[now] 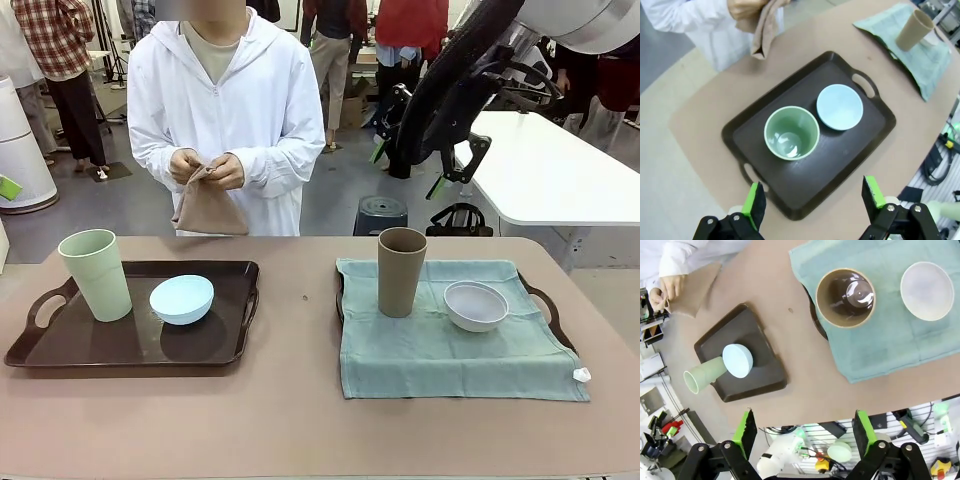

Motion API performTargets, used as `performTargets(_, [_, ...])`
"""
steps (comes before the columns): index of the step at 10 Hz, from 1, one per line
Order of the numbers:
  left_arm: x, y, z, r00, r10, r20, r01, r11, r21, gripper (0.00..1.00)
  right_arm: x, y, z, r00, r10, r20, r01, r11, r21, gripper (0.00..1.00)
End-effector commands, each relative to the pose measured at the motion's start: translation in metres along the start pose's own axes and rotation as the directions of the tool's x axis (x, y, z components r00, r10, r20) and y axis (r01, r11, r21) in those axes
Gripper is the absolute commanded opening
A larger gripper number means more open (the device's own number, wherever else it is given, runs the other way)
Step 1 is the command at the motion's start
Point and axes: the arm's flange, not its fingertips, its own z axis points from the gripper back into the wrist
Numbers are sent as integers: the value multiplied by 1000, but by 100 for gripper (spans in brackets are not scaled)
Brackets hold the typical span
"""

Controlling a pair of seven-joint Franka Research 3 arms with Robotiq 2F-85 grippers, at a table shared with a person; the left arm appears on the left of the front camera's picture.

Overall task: Set up a tray with a mat and arrange the tableware.
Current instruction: Pick up the Picnic Bowl and Reusable plastic cup from the Handle tray in front of the human's position and hold them in the air.

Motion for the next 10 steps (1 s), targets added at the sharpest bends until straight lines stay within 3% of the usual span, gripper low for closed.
performTargets(1, [0, -1, 0, 1000, -1, -1, 1, 1000, 0, 100, -3, -3, -13, 999, 14, 33, -11, 998, -66, 100])
performTargets(2, [10, 21, -10, 996, -67, 66, 66, 998, 12, 100, -9, 5, -28, 998, 12, 68, -2, 990, -138, 100])
performTargets(3, [12, 44, -19, 992, -93, 82, 96, 995, -28, 100, -13, 20, -41, 998, 19, 67, -6, 983, -183, 100])
performTargets(5, [7, 79, -33, 956, -274, 102, 283, 955, -84, 100, -22, 60, -73, 996, 60, 66, -40, 961, -274, 100])
performTargets(7, [-2, 99, -41, 939, -327, 109, 343, 919, -194, 100, -29, 88, -104, 994, 98, 37, -79, 931, -356, 100])
performTargets(10, [-13, 121, -42, 842, -524, 129, 537, 793, -286, 100, -29, 124, -144, 993, 115, 18, -99, 918, -383, 100])
